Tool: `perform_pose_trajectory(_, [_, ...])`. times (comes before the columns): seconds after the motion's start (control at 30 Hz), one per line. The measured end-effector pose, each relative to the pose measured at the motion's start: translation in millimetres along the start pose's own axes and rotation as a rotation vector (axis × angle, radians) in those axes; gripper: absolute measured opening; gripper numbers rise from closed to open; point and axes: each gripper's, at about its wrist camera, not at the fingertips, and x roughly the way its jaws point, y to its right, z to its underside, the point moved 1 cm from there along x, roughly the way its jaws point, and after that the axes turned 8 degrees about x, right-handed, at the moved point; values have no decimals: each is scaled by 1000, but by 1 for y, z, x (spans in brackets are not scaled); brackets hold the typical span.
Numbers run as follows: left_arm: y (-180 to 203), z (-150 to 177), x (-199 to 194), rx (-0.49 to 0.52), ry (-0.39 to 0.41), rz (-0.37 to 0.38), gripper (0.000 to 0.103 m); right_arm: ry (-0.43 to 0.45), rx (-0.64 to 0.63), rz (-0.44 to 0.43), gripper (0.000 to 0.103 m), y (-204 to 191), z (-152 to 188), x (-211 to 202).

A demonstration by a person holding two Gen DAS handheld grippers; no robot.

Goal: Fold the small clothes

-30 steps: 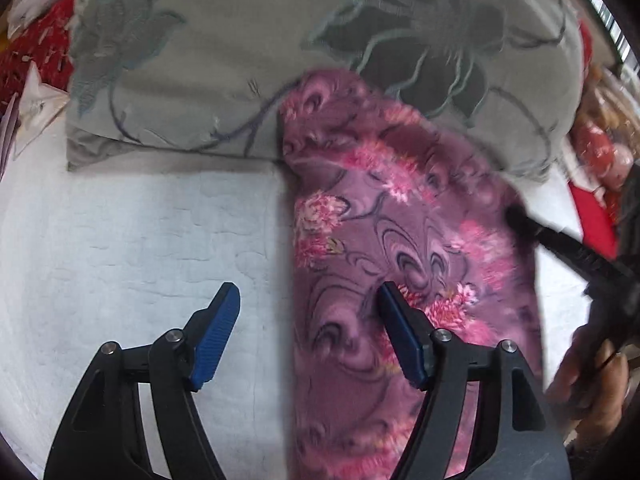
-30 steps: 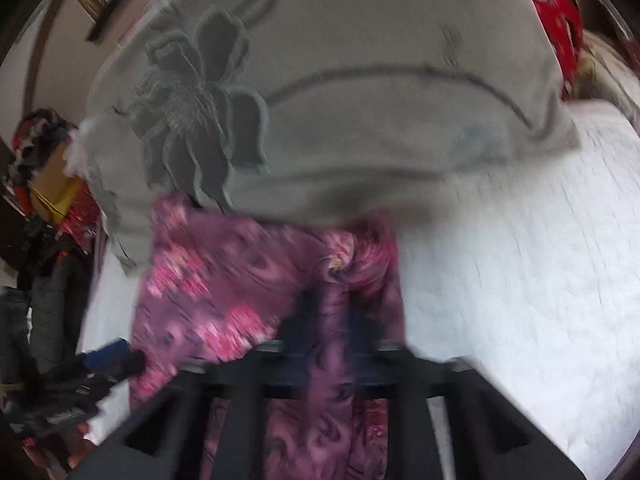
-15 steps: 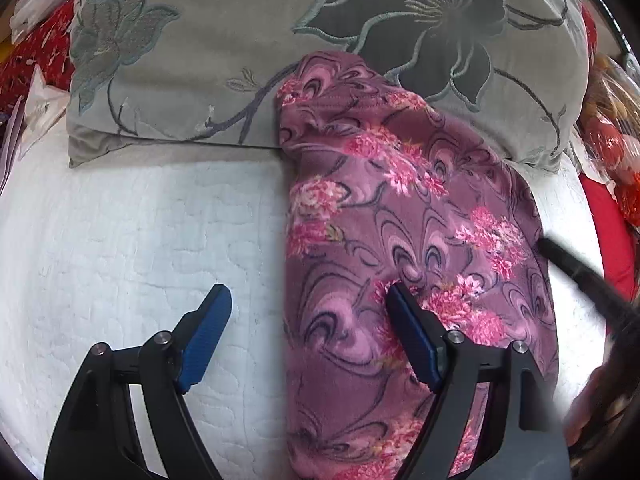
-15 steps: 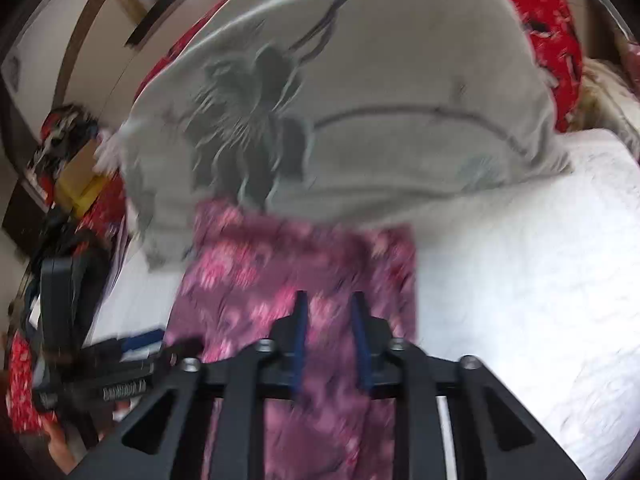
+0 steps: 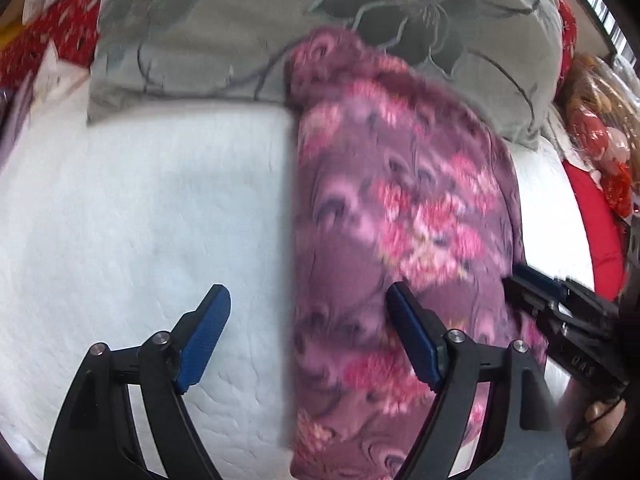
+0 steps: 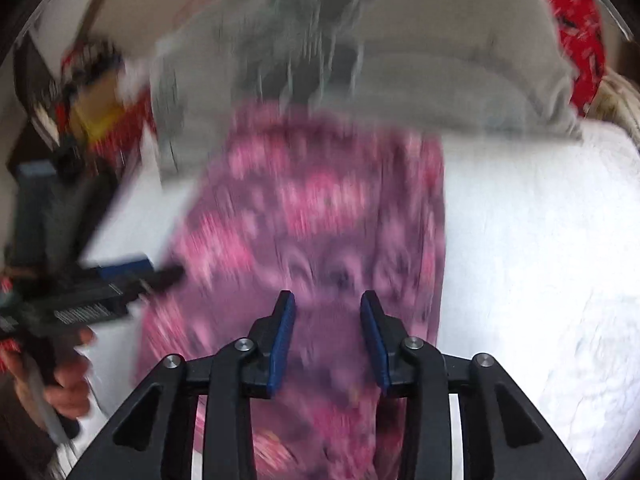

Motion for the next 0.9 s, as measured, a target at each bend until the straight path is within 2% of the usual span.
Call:
perform_pose_trajectory(0.07, [-4,1,-6,-7,4,29,81,20,-23,7,36,-6,0,-4])
perform_pose_trajectory(0.13, [-9,-7,-13,-21,16,30,81,29,16,1,35,-3,-13,-11])
perform_pose_trajectory(0.2, [-16,-24,-18,-35,41,21,81,116,68,7,38,3,-34,-22])
perform_pose_trajectory(0.3, [-18,-44,-10,-28,38,-4,81,161,102,25,38,10,-59,-18])
perform_pose_trajectory(0.37, [-18,-53,7,-17,8,-32,81,160,126,32,38,17,-72,-5])
perform_pose_trajectory(0.43, [-20,-53,21,-31,-22,-12,83,128,135,100,37,27,-78,20])
perform_pose_trajectory(0.47, [-22,-54,26,-53,-28,17,83,88,140,141,38,31,-78,35])
perform_pose_trajectory(0.5, [-25,-54,27,-69,-30,40,83,68,154,145,41,37,-75,46])
perform_pose_trajectory(0.53, [-27,-53,26,-78,-34,51,83,107,160,130,41,39,-75,43])
perform_pose_trajectory(0.67, [-40,-37,0,-78,-18,78,82,95,141,123,42,36,-68,21])
perform_pose_trajectory(0.7, [-44,-29,-8,-78,-8,84,82,97,116,110,45,34,-62,11])
perform_pose_trajectory(0.77, [-48,-5,-18,-79,-1,86,82,115,73,38,47,29,-43,-12])
perform_pose_trajectory(0.83, [-47,15,-19,-94,-8,94,83,93,78,-56,49,30,-19,-23])
perform_pose_trajectory(0.87, [-45,25,-18,-96,-19,91,84,61,83,-56,54,31,-10,-20])
perform_pose_trajectory(0.9, [-44,29,-19,-97,-31,88,84,11,80,-9,55,32,0,-13])
